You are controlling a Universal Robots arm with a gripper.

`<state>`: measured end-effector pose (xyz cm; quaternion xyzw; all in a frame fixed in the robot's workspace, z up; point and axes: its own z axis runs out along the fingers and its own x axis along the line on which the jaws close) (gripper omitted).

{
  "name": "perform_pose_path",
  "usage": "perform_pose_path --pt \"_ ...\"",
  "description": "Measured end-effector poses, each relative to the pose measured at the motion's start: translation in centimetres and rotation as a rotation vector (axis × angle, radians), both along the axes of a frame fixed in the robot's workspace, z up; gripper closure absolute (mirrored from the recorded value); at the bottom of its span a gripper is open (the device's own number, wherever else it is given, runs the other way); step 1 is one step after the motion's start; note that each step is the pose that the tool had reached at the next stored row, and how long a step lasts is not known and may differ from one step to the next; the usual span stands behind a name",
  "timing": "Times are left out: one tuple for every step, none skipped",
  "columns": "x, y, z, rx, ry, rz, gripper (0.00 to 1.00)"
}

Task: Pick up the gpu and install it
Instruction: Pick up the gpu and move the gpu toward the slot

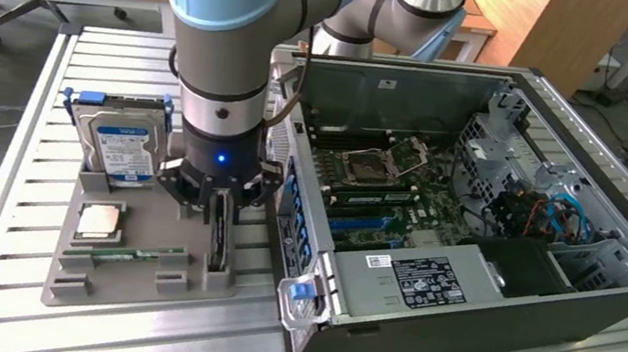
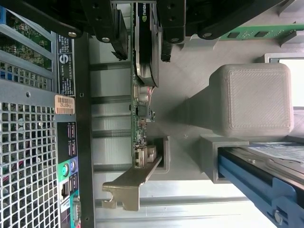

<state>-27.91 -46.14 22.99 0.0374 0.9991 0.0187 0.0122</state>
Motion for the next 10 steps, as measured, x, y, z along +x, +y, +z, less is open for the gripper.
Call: perform_pose_path --pt "0.02 -0.02 -0.03 0.0002 0.0001 0.000 0.58" --pt "0.02 -0.03 -0.03 0.0002 0.0003 0.000 0.58" --pt "0.02 -0.04 -0.02 0.0001 0.0006 0.000 0.58" --pt "0.02 -0.06 -0.01 -0.0001 0.0010 0.000 0.58" --pt "0.03 -0.06 -0.02 0.0000 0.0010 0.000 0.58" --pt "0.03 -0.07 -0.01 0.0000 0.0013 0.000 0.58" --pt "0.03 -0.07 -0.01 0.0000 0.0013 0.000 0.58" --pt "0.03 -0.07 -0.01 0.0000 0.0014 0.000 0.58" --pt "0.03 -0.07 -0.01 0.0000 0.0014 0.000 0.58" --pt "0.03 -0.07 -0.01 -0.0001 0.0014 0.000 0.58"
